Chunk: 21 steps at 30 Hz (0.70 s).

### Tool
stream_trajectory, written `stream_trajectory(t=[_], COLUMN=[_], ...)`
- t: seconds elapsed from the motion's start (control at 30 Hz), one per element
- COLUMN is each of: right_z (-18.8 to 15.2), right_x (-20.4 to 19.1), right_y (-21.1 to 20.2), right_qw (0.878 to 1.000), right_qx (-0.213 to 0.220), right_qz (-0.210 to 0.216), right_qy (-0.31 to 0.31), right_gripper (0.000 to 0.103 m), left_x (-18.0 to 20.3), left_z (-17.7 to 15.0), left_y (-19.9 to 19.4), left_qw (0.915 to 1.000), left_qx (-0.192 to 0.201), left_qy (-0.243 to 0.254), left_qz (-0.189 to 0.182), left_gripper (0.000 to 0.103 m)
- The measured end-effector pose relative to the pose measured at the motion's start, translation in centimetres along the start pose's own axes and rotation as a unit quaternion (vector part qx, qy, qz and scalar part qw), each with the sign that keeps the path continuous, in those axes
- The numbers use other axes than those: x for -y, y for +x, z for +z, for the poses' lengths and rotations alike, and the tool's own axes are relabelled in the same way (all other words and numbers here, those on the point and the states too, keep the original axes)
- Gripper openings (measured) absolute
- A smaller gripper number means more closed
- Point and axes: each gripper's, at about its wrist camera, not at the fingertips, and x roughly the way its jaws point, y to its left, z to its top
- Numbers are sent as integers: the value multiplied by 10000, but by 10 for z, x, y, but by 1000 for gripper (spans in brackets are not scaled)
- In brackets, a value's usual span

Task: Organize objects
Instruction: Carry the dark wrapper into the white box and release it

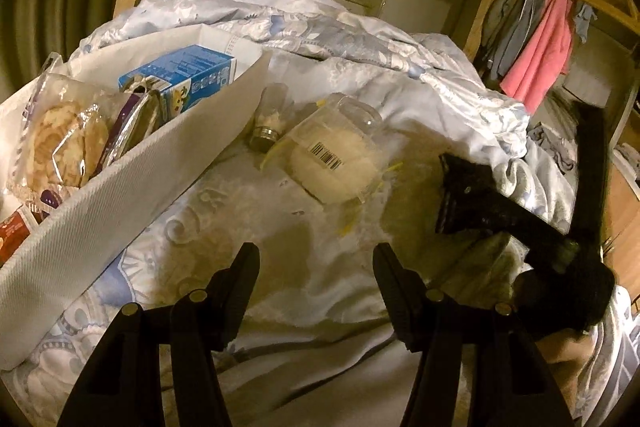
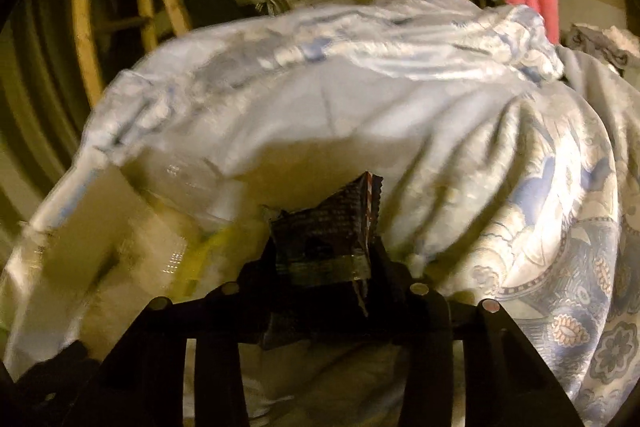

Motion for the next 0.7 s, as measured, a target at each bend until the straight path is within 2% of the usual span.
stream_trajectory(t=[0.13,0.23,0.3,0.47,0.57,0.7], right_z=[14,18,14,15,19,31], right_x=[-8,-11,-15,-47,-74,-113], right_y=[-21,-23,-18,-19,-30,-46], right_qw=[9957,9834,9736,9724,9659,9701], right_qx=[61,-160,-370,-574,-624,-693], right_qz=[915,1740,2135,2222,2490,2328], right_qy=[112,483,712,429,338,-17], right_gripper=[41,42,42,42,42,42], left_x=[0,1,3,1,-8,-30], left_z=[3,6,9,19,26,43], left_y=[-8,-23,-32,-50,-61,-86], left_qw=[9998,9986,9975,9965,9967,9952], left_qx=[170,441,594,747,768,911], left_qy=[9,66,125,141,52,-284], left_qz=[-137,-295,-354,-345,-257,-221], left_gripper=[57,57,57,57,57,57])
